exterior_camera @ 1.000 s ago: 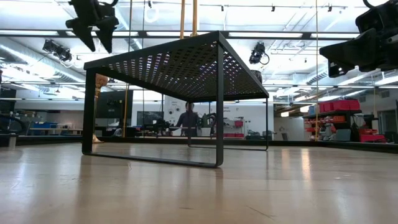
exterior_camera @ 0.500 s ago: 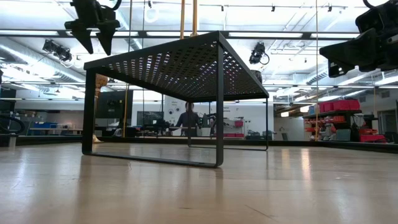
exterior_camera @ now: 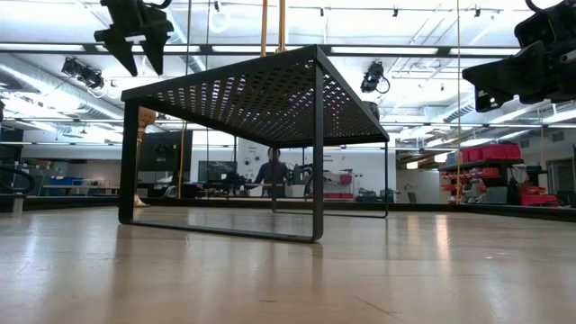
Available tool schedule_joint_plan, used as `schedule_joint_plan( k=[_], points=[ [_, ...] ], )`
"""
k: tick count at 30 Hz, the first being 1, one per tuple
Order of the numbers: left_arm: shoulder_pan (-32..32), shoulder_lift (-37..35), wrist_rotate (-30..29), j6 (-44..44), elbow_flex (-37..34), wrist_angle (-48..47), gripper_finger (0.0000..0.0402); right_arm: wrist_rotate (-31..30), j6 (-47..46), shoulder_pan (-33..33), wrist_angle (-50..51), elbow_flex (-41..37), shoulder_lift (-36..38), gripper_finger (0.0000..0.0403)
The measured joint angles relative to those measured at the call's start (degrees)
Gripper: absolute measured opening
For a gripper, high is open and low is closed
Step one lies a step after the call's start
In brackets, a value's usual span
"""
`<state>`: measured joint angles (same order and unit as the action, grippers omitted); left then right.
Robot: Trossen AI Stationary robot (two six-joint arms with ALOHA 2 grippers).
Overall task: Stock candles on shelf
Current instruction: Put the orange scented candle on the shelf
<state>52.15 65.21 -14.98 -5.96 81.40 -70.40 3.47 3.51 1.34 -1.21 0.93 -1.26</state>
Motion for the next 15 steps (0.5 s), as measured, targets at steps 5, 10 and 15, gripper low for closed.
schedule_joint_plan(
  k=[5, 10, 15],
  points=[
    [1.01, 0.00, 3.63, 1.23, 0.01, 0.01, 0.0391, 0.00, 0.00, -0.02, 0.00, 0.00, 0.00, 0.0006],
    [1.06, 0.00, 3.14, 1.68, 0.01, 0.09, 0.0391, 0.00, 0.00, 0.00, 0.00, 0.00, 0.00, 0.0006],
    [1.06, 0.00, 3.08, 0.83, 0.01, 0.29, 0.0391, 0.00, 0.00, -0.01, 0.01, 0.00, -0.01, 0.0007]
  ],
)
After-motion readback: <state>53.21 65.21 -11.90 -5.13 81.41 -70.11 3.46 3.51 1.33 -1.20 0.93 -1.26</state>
